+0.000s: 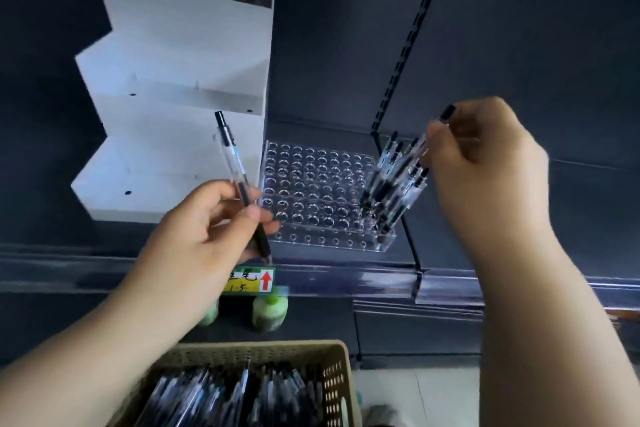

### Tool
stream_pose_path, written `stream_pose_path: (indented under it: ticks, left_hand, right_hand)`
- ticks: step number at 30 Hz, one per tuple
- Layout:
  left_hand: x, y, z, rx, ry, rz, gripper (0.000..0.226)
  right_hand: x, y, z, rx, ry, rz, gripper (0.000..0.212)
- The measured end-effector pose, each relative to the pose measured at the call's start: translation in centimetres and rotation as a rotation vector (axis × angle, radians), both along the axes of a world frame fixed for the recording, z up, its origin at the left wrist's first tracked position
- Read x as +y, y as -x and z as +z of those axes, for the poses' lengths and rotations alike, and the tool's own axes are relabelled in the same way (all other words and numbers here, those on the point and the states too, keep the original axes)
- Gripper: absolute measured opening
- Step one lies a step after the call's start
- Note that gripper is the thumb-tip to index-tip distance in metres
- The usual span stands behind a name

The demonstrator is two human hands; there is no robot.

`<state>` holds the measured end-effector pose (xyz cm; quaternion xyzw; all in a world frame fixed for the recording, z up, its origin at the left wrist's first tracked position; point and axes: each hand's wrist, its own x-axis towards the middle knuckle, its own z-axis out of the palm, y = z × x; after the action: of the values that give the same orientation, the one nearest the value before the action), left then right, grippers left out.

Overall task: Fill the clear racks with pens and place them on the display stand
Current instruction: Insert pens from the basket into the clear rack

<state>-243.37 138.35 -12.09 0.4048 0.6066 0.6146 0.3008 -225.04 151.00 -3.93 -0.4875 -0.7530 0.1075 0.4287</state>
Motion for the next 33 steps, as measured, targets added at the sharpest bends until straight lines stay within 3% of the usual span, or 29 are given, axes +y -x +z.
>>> stream_pose_path:
  ticks: [1,4,12,15,33]
  left_hand:
    - [0.0,-0.1,0.2,0.071,0.015,0.004,0.01]
    - [-0.2,-0.3,0.6,0.249,0.035,0.063,0.028]
    - [-0.5,-0.3,0.1,0.28,0.077,0.08,0.022]
    - [-0.1,-0.1,0.0,0.22,0.055,0.096,0.03]
    - [0.5,0.3,-0.7,0.216,-0.031,0.125,0.026]
  right_hand:
    - [0.2,0.1,-0.2,-0.008,0.002,-0.004,0.005]
    - [0.7,0.1,-0.9,-0.035,0.0,-0.013,0.005]
    - [1.1,0.5,-1.8,-0.096,-0.02,-0.01,0.011]
    - [1.2,0.7,-1.7,-0.073,-0.029,-0.024,0.015]
    - [1.2,1.1,-1.6,-0.135,-0.058,-0.052,0.01]
